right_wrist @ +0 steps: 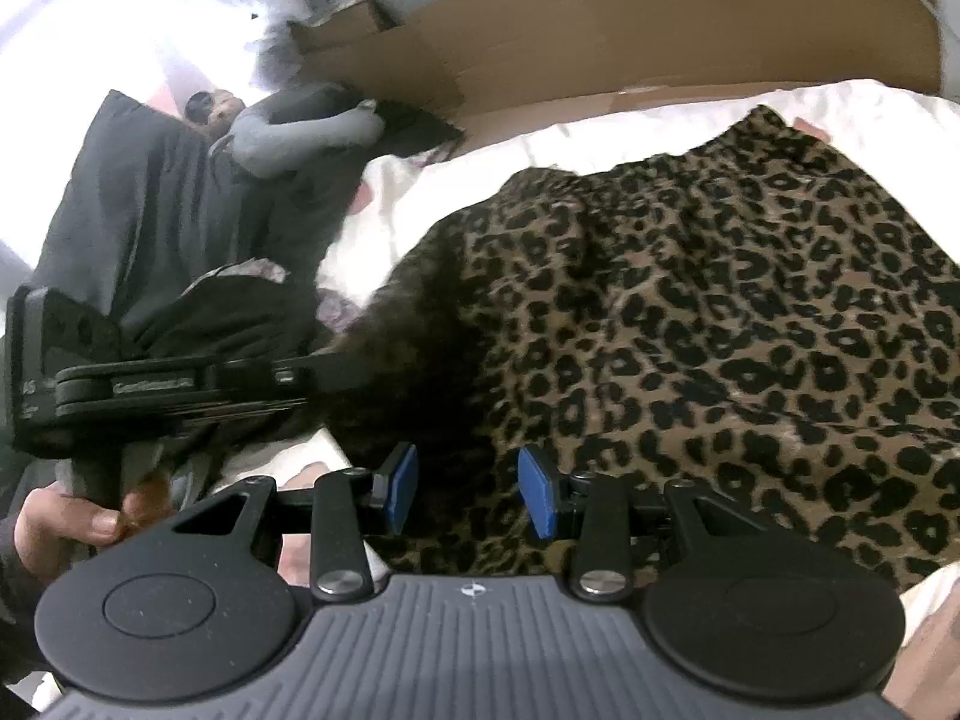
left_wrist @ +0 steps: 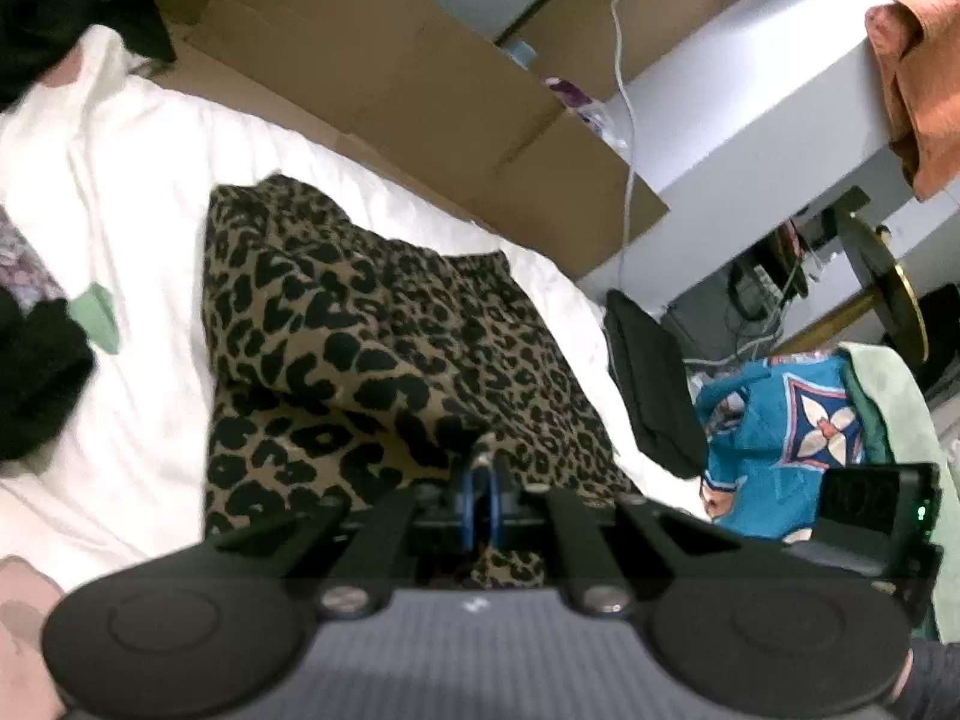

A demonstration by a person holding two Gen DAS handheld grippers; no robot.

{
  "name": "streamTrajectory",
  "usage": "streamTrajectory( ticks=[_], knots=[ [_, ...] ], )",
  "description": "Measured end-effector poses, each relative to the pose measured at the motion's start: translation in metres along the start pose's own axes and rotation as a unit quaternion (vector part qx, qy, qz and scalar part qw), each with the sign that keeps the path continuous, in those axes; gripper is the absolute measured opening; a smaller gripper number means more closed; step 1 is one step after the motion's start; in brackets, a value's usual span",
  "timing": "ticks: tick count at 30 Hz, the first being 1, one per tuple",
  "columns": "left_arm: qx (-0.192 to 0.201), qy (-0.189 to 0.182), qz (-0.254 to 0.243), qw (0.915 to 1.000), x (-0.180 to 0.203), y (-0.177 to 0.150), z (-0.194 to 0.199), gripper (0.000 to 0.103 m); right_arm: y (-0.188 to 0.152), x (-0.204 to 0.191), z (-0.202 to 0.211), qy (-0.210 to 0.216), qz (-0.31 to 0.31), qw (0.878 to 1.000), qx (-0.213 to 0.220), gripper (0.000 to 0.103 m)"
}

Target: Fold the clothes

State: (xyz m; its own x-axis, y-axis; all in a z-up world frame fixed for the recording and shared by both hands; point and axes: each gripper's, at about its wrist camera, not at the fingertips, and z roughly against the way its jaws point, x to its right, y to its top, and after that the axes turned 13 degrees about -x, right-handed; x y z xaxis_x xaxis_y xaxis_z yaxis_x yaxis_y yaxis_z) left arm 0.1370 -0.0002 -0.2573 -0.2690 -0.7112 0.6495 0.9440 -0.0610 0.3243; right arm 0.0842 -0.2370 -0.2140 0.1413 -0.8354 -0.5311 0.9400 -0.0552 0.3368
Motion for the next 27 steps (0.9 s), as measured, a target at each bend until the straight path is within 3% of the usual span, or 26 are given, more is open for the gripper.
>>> streamTrajectory(
  ticks=[6,12,22,27],
  knots=[
    [-0.015,-0.026,-0.008,0.9995,0.024,0.000,-0.017,0.005,0.000,-0.019,-0.003,0.014,0.013,1.000,0.000,0.044],
    [-0.032,-0.068,0.016,0.9971,0.034,0.008,-0.029,0.005,-0.001,-0.021,0.003,0.013,0.015,1.000,0.017,0.045],
    [-0.043,-0.066,0.027,0.9965,0.040,0.025,-0.041,0.005,0.004,-0.027,0.009,-0.001,0.028,0.999,0.034,0.046],
    [-0.043,-0.069,0.032,0.9961,0.041,0.024,-0.042,0.005,0.009,-0.028,0.008,-0.046,0.020,0.998,0.041,0.046]
  ],
)
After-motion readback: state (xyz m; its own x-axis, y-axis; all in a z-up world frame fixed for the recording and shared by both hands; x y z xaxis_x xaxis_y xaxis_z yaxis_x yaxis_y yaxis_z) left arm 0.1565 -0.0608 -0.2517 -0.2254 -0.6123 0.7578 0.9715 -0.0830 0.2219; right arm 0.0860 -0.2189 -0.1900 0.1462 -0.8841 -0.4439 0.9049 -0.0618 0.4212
